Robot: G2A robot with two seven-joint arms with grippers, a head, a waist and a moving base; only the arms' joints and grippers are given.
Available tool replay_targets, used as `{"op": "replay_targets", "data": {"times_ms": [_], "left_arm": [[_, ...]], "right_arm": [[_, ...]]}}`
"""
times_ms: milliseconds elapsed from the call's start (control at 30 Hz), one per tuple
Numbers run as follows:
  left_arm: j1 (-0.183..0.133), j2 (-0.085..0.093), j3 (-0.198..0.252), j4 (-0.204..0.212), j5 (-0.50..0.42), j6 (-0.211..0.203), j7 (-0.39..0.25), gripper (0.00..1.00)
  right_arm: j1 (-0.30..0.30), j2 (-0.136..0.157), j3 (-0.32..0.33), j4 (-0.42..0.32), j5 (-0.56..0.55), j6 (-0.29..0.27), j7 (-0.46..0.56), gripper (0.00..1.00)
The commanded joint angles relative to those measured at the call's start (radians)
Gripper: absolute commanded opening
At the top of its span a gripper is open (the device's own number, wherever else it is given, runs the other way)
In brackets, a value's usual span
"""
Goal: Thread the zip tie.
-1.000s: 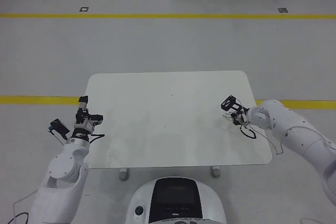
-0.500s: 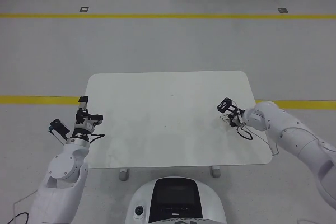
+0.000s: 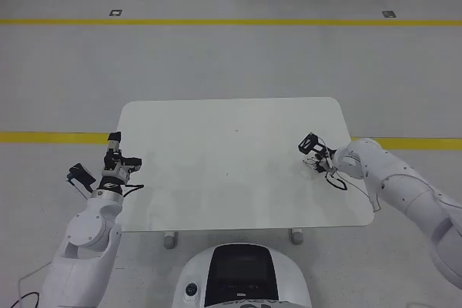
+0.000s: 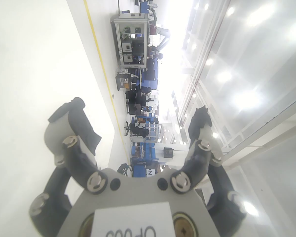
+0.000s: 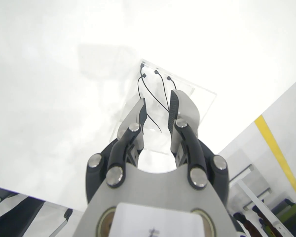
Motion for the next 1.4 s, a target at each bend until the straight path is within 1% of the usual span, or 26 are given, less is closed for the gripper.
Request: {"op": "replay_targets", "data": {"times_ms": [0,267,500,633,700,800,933,1067,1133,1200,1233,1267,1367], "left_arm": [[0.0,0.0,0.0,0.0,0.0,0.0,0.0,1.0],[0.0,0.0,0.0,0.0,0.0,0.0,0.0,1.0],[0.0,0.0,0.0,0.0,0.0,0.0,0.0,1.0],[0.0,0.0,0.0,0.0,0.0,0.0,0.0,1.0],[0.0,0.0,0.0,0.0,0.0,0.0,0.0,1.0],[0.0,0.0,0.0,0.0,0.0,0.0,0.0,1.0],[0.0,0.0,0.0,0.0,0.0,0.0,0.0,1.0],[0.0,0.0,0.0,0.0,0.0,0.0,0.0,1.0],[0.0,0.0,0.0,0.0,0.0,0.0,0.0,1.0],[0.0,0.0,0.0,0.0,0.0,0.0,0.0,1.0],[0.0,0.0,0.0,0.0,0.0,0.0,0.0,1.0],[0.0,0.0,0.0,0.0,0.0,0.0,0.0,1.0],[0.0,0.0,0.0,0.0,0.0,0.0,0.0,1.0]], "right_arm": [[-0.001,-0.006,0.0,0.01,0.0,0.0,-0.002,0.2],[-0.005,-0.034,0.0,0.059,0.004,0.0,-0.008,0.13],[-0.006,-0.055,0.0,0.087,0.01,0.0,-0.003,0.11],[-0.006,-0.064,0.0,0.101,0.012,0.0,-0.001,0.11],[-0.006,-0.067,0.0,0.106,0.014,0.0,-0.001,0.14],[-0.003,-0.07,0.0,0.112,0.017,0.0,-0.004,0.15],[-0.002,-0.069,0.0,0.106,0.02,0.0,-0.008,0.19],[-0.002,-0.061,0.0,0.092,0.026,0.0,-0.01,0.2],[-0.004,-0.054,0.0,0.077,0.029,0.0,-0.003,0.22],[-0.006,-0.047,0.0,0.06,0.027,0.0,0.012,0.25],[-0.007,-0.044,0.0,0.055,0.029,0.0,0.016,0.3],[-0.006,-0.04,0.0,0.049,0.031,0.0,0.022,0.33],[-0.006,-0.029,0.0,0.033,0.04,0.0,0.028,0.34]]}}
